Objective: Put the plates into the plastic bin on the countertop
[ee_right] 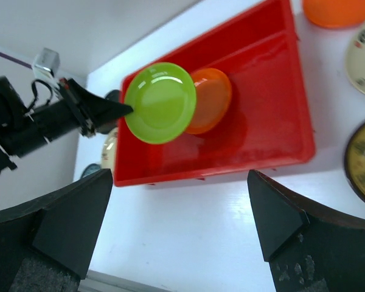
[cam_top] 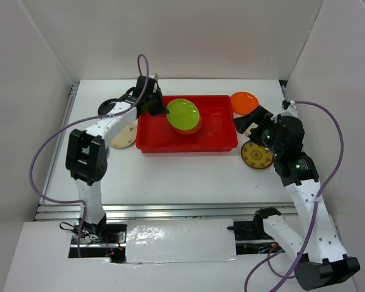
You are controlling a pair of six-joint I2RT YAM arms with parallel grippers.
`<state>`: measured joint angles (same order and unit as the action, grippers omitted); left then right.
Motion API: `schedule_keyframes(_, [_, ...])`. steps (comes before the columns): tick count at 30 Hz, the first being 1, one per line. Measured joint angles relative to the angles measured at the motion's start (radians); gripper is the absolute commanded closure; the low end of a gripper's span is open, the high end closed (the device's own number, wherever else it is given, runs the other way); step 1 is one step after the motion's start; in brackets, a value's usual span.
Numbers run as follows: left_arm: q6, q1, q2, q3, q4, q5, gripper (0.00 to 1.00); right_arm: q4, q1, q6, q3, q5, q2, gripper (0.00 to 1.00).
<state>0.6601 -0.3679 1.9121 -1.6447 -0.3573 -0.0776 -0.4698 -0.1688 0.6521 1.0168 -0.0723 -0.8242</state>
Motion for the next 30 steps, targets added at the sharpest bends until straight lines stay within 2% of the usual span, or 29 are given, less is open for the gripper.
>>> schedule_keyframes(6, [0.003, 0.026, 0.172, -0.097, 0.029, -0.069, 1.00, -0.026, 0.098, 0.000, -0.124, -0.021, 0.014, 0.00])
schedule_keyframes(9, [0.009, 0.035, 0.232, -0.130, 0.033, -0.099, 0.89, -0.035, 0.144, 0.000, -0.175, -0.039, 0.027, 0.00])
schedule_keyframes(11, [0.019, 0.037, 0.258, -0.137, 0.045, -0.117, 0.78, -0.042, 0.171, -0.003, -0.189, -0.049, 0.036, 0.00])
schedule_keyframes(12, [0.024, 0.037, 0.263, -0.135, 0.047, -0.127, 0.71, -0.043, 0.183, -0.005, -0.192, -0.056, 0.041, 0.00])
schedule_keyframes(13, [0.028, 0.037, 0.264, -0.129, 0.052, -0.137, 0.49, -0.046, 0.194, -0.008, -0.193, -0.056, 0.046, 0.00])
schedule_keyframes(14, [0.024, 0.036, 0.263, -0.124, 0.057, -0.142, 0.39, -0.047, 0.204, -0.010, -0.193, -0.055, 0.051, 0.00])
schedule_keyframes(15, [0.027, 0.035, 0.261, -0.117, 0.069, -0.145, 0.17, -0.048, 0.212, -0.010, -0.193, -0.049, 0.057, 0.00])
schedule_keyframes(16, [0.030, 0.033, 0.255, -0.106, 0.082, -0.144, 0.01, -0.050, 0.220, -0.010, -0.193, -0.035, 0.060, 0.00])
schedule_keyframes(22, [0.027, 0.019, 0.160, -0.006, 0.089, -0.109, 0.01, -0.059, 0.312, 0.039, -0.249, 0.050, 0.008, 0.00])
schedule_keyframes(27, [0.022, -0.006, 0.038, 0.021, 0.023, -0.005, 0.01, -0.032, 0.529, 0.091, -0.457, 0.059, -0.079, 0.00])
schedule_keyframes(30, [0.022, -0.018, -0.076, 0.078, -0.007, 0.061, 0.01, -0.031, 0.634, 0.101, -0.552, 0.056, -0.078, 0.00])
